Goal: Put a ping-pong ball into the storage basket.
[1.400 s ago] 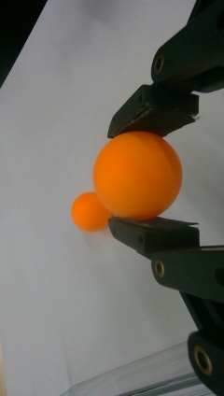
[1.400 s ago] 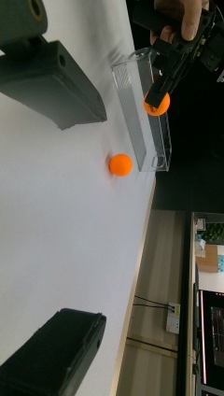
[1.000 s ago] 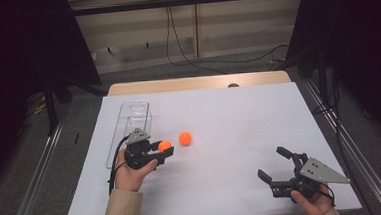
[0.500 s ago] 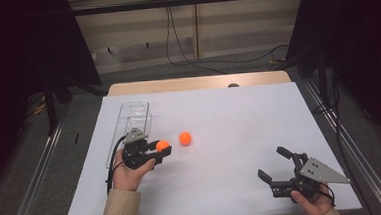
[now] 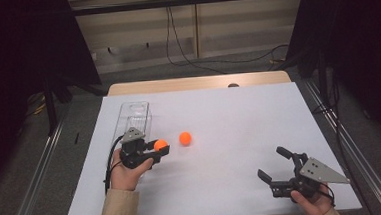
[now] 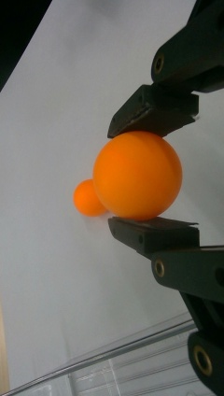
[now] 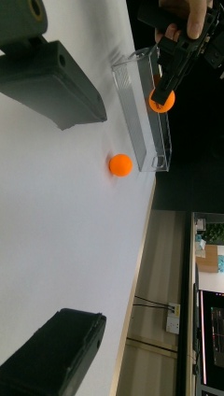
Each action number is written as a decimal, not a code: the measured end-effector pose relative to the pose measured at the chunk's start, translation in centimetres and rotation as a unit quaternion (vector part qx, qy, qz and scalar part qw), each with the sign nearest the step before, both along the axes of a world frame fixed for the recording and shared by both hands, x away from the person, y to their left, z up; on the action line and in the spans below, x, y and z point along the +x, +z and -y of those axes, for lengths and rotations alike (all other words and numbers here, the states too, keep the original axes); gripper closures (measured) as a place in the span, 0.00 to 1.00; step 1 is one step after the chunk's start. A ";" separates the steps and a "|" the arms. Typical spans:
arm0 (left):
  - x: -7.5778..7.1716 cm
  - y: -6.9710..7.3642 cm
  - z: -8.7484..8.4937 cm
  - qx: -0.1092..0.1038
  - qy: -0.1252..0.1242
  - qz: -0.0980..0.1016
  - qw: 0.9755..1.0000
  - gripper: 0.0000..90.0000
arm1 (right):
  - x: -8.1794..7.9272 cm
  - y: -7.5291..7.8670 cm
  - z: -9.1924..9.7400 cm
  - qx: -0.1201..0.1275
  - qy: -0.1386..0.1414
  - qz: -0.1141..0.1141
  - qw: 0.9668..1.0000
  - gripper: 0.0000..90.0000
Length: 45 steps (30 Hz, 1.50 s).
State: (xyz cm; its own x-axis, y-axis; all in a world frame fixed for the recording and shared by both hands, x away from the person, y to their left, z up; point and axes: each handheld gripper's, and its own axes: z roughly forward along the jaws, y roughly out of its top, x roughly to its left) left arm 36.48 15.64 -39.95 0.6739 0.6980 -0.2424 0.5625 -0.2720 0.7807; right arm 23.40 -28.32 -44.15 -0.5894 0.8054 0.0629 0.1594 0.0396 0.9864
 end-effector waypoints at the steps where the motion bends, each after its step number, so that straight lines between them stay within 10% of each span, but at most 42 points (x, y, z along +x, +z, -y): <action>1: 0.0 0.0 0.0 0.000 0.002 0.000 1.000 0.56 | 0.0 0.0 0.0 0.000 0.000 0.000 1.000 0.04; 45: 0.0 0.6 -1.2 0.002 0.017 0.008 1.000 0.56 | 0.0 0.0 -0.1 0.000 0.000 -0.001 1.000 0.04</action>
State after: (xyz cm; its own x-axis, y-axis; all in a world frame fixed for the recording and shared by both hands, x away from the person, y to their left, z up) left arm 36.51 16.81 -39.33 0.6533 0.7218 -0.2285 0.5592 -0.2566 0.7883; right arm 23.43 -28.27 -44.17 -0.5897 0.8052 0.0632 0.1605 0.0402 0.9862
